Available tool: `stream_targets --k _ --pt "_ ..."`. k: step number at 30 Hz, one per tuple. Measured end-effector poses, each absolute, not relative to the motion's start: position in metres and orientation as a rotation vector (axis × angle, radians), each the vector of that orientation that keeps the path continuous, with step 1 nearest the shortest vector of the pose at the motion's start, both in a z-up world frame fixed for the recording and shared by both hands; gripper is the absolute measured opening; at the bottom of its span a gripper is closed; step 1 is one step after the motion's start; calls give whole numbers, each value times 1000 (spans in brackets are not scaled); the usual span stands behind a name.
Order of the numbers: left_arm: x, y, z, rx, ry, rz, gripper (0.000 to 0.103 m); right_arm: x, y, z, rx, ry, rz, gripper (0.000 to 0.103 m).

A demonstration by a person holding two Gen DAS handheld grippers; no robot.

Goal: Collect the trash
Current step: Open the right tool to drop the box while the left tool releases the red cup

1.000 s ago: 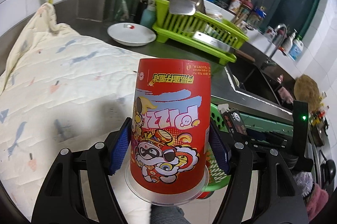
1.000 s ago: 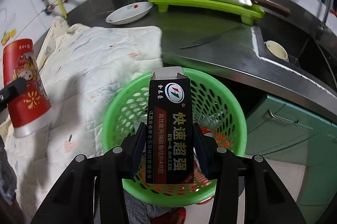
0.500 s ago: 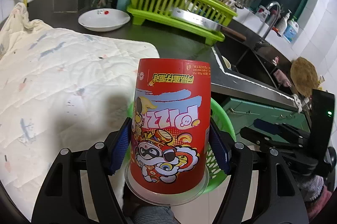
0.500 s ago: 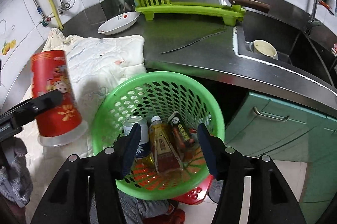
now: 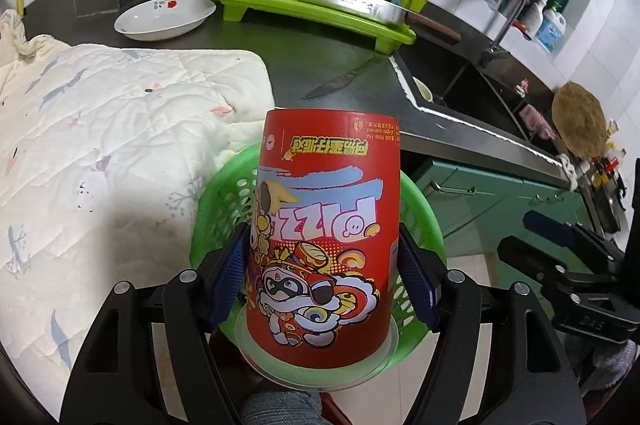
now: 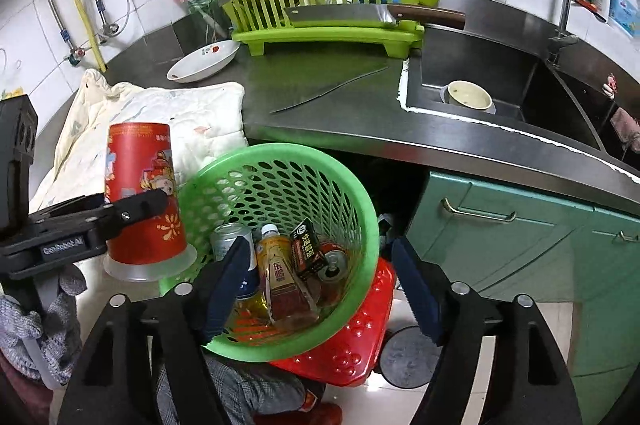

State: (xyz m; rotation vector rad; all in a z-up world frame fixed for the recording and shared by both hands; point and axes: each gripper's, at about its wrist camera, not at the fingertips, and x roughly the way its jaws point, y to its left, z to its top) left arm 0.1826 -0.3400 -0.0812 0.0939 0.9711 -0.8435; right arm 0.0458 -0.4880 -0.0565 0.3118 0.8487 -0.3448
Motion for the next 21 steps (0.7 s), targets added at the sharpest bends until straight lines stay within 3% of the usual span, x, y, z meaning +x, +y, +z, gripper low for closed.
stream_targets --k 8,21 --pt "176 -348 -79 117 958 -855 71 40 -482 -52 277 833 -352 82" --pt "168 -319 -64 98 913 -826 81 35 -464 -46 252 817 -357 85"
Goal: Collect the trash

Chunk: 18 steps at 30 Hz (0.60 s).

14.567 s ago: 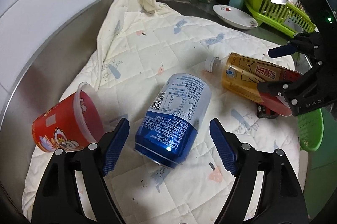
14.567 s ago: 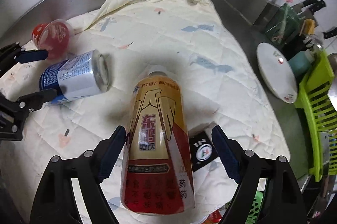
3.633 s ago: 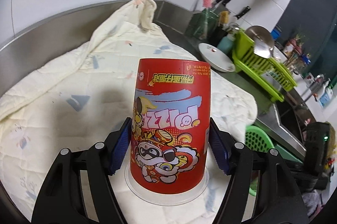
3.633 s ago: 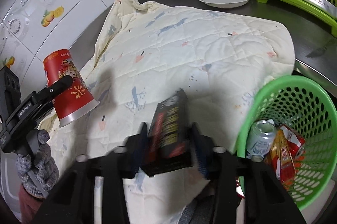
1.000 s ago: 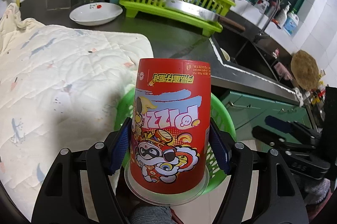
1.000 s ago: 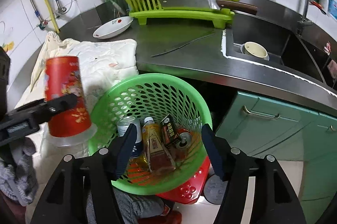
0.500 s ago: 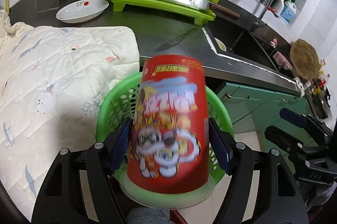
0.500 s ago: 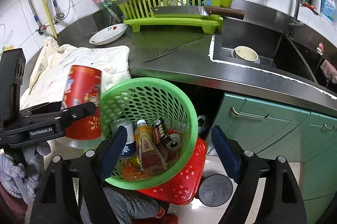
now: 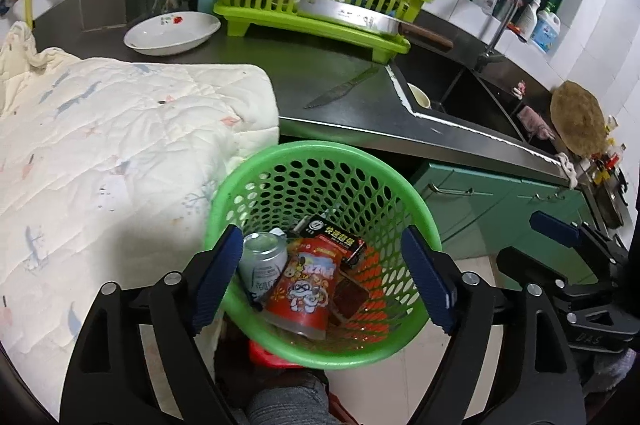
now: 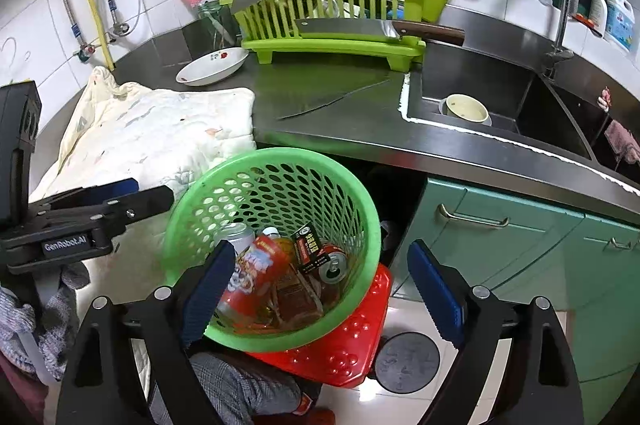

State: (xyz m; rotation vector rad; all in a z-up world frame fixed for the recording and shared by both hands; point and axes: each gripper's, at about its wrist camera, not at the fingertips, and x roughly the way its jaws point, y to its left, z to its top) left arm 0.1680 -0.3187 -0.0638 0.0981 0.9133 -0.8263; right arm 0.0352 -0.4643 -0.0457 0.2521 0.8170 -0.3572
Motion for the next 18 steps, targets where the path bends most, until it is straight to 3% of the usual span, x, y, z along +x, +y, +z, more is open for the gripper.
stream_targets --k 18 --pt "153 -220 -26 130 764 -623 94 42 -396 -31 202 752 -291 89"
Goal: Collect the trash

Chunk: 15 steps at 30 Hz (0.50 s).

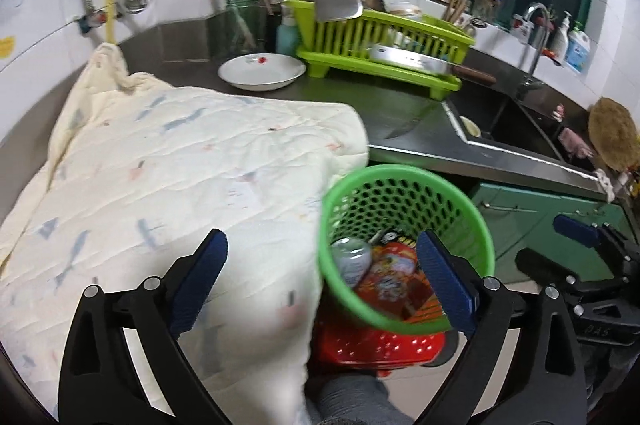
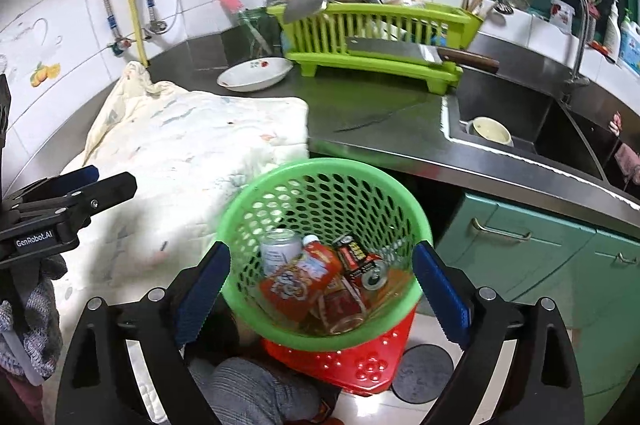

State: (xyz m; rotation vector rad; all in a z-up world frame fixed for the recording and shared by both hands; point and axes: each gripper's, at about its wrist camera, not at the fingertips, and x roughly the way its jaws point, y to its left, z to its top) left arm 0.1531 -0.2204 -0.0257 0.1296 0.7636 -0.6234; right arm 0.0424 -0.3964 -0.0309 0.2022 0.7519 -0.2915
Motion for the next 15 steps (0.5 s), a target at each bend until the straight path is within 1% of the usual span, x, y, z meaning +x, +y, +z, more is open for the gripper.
stream_targets --k 5,15 --pt "149 -191 -20 111 738 -554 98 42 -379 -26 182 727 -271 90" --pt "135 -136 -17 70 709 -449 98 38 -352 -24 184 710 -234 91"
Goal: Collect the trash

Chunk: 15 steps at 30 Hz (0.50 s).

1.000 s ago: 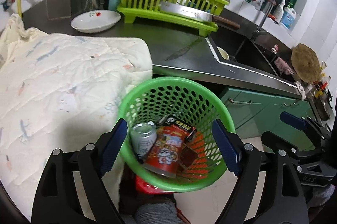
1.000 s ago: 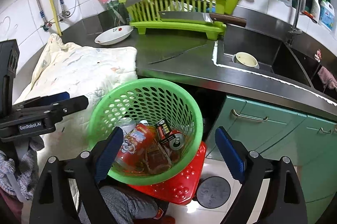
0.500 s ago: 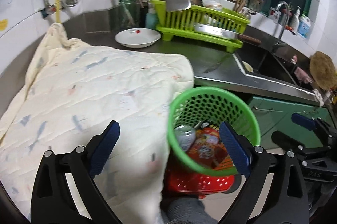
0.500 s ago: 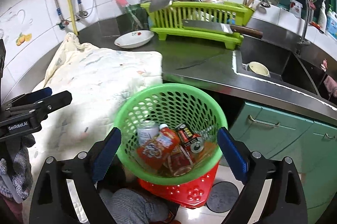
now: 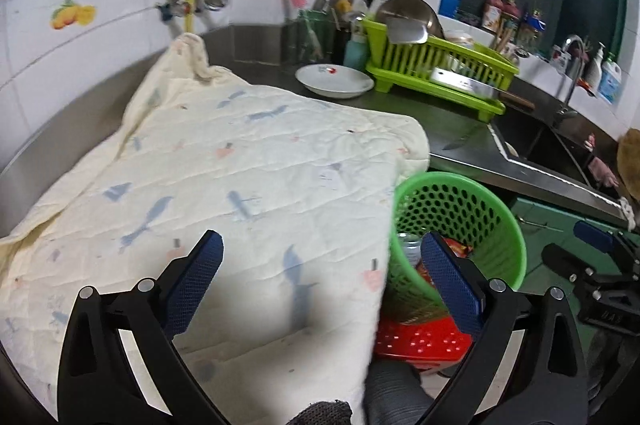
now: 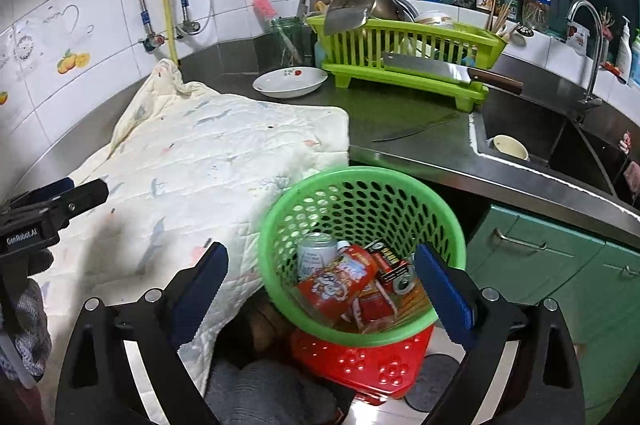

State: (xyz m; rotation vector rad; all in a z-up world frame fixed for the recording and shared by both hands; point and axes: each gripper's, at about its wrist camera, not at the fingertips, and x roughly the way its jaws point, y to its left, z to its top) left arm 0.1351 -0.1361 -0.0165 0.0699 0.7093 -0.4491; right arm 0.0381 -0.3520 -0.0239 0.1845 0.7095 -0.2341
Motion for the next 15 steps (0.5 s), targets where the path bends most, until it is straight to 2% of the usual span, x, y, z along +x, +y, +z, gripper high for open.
stream_targets --k 15 --pt "111 -67 -19 -8 661 -331 98 30 -318 -8 150 653 -210 92"
